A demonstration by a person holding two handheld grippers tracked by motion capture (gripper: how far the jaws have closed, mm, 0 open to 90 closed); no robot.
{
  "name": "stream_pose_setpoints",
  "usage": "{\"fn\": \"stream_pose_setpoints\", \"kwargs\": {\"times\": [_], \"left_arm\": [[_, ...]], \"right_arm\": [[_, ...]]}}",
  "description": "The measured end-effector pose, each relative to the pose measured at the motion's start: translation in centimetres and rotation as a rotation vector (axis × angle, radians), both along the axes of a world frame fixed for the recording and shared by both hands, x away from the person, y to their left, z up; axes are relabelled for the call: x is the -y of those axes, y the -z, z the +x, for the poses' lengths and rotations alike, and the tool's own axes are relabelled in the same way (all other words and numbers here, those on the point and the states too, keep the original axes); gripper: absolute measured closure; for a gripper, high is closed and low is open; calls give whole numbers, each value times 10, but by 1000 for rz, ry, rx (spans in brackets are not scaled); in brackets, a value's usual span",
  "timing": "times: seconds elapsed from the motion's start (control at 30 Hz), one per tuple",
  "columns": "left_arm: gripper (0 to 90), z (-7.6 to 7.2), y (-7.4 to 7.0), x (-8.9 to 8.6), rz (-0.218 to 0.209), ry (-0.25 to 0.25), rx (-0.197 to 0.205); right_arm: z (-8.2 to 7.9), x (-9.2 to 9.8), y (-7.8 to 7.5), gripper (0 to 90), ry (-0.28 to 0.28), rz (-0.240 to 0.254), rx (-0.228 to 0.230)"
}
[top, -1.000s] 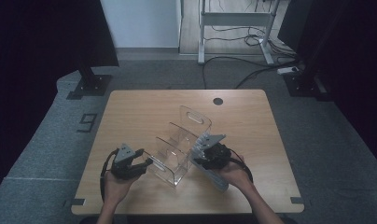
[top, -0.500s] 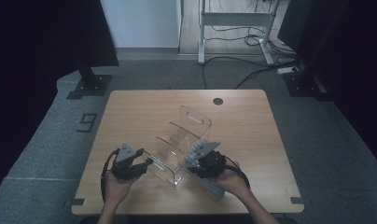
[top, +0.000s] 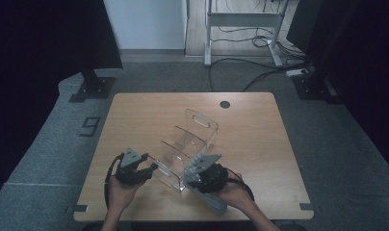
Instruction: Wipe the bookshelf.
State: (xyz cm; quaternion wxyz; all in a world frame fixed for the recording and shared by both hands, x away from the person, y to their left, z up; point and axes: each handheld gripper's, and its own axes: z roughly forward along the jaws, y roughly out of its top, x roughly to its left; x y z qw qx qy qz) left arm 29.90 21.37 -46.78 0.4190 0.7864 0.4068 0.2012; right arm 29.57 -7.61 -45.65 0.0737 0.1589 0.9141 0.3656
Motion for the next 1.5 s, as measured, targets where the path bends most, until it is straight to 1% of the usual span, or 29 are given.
{"fn": "stream_pose_setpoints", "kwargs": {"times": [0.23, 0.3, 0.43, 0.53, 0.63, 0.73, 0.83, 0.87, 0.9, 1.0, 1.07, 1.17, 1.23, 1.3, 1.4, 1.5], "left_arm": [[450, 0, 0, 1, 2, -12, -2], [450, -1, 0, 2, 7, -18, -4], [448, -1, 0, 3, 10, -24, -2], [448, -1, 0, 3, 9, -24, 2], [447, -1, 1, 4, 7, -27, 9], [446, -1, 1, 6, 8, -35, 14], [440, -1, 1, 6, 12, -46, 14], [431, -1, 1, 7, 13, -59, 11], [410, -1, 1, 7, 15, -67, 11], [371, -2, 2, 8, 14, -93, 15], [364, -3, 1, 9, 15, -106, 13], [370, -5, 1, 11, 30, -112, 19], [405, -6, 0, 12, 40, -113, 20], [421, -6, -1, 12, 46, -118, 21], [421, -5, -1, 9, 54, -131, 26], [420, -4, 0, 2, 48, -145, 30]], "right_arm": [[-13, -10, 1, 598, -36, 2, -7], [-15, -12, 2, 596, -43, 4, -18], [-15, -14, 3, 599, -50, 0, -21], [-13, -11, 3, 605, -54, 7, -30], [-10, -8, 1, 611, -48, -1, -27], [-6, -1, -1, 618, -20, -3, -24], [2, 9, -1, 623, 27, -14, -6], [5, 12, -1, 623, 42, -16, -4], [10, 19, 0, 624, 72, -15, 0], [20, 32, 1, 624, 121, -18, 11], [24, 39, 0, 623, 147, -19, 13], [30, 50, -1, 623, 188, -21, 21], [35, 58, -1, 623, 213, -20, 22], [38, 65, -1, 623, 235, -23, 27], [44, 77, -2, 622, 273, -24, 30], [49, 89, -1, 621, 311, -28, 33]]}}
